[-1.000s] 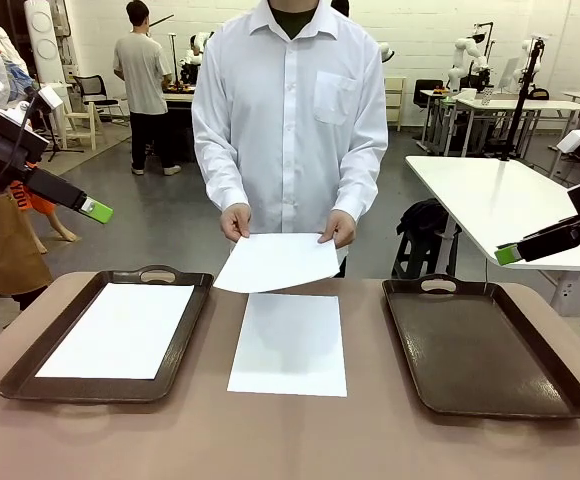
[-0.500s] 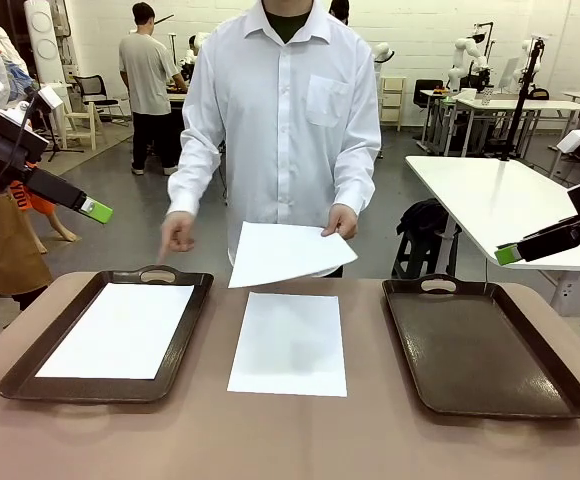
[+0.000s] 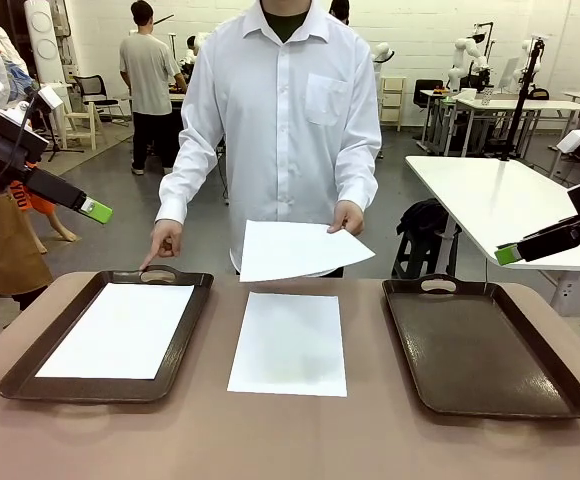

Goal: Sort the A4 documents.
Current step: Receive the A4 Paper.

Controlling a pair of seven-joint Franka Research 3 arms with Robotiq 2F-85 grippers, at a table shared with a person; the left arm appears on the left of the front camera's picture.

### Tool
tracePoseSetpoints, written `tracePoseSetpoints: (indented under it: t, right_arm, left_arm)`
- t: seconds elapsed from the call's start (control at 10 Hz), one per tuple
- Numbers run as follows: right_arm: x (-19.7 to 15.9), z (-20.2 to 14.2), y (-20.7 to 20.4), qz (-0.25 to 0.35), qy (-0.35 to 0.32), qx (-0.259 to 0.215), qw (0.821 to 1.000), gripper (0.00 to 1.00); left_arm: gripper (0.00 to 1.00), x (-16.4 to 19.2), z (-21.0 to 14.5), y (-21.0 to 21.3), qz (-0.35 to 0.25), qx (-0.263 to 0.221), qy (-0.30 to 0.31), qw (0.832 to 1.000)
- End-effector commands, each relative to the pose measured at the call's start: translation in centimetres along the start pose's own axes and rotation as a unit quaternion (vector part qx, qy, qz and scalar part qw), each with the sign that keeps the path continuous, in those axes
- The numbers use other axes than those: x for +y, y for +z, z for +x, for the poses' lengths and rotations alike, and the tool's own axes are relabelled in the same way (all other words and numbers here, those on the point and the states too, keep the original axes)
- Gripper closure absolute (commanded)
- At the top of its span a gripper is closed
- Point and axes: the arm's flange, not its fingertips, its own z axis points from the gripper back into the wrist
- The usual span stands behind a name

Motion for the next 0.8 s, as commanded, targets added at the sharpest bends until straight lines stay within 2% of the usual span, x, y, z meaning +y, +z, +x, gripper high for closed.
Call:
tracePoseSetpoints:
  t: [0.0, 0.3, 0.7]
  right_arm:
    - [0.0, 0.0, -0.1, 0.001, 0.000, 0.000, 1.000, 0.00]
    - [0.0, 0.0, -0.1, 0.001, 0.000, 0.000, 1.000, 0.00]
    - [0.0, 0.0, -0.1, 0.001, 0.000, 0.000, 1.000, 0.00]
  left_arm:
    - [0.00, 0.0, -0.1, 0.1, -0.005, -0.004, -0.005, 1.000]
    - [0.00, 0.0, 0.0, 0.0, 0.000, 0.000, 0.000, 1.000]
    - [0.00, 3.6, 2.4, -8.2, -0.084, 0.016, 0.115, 0.990]
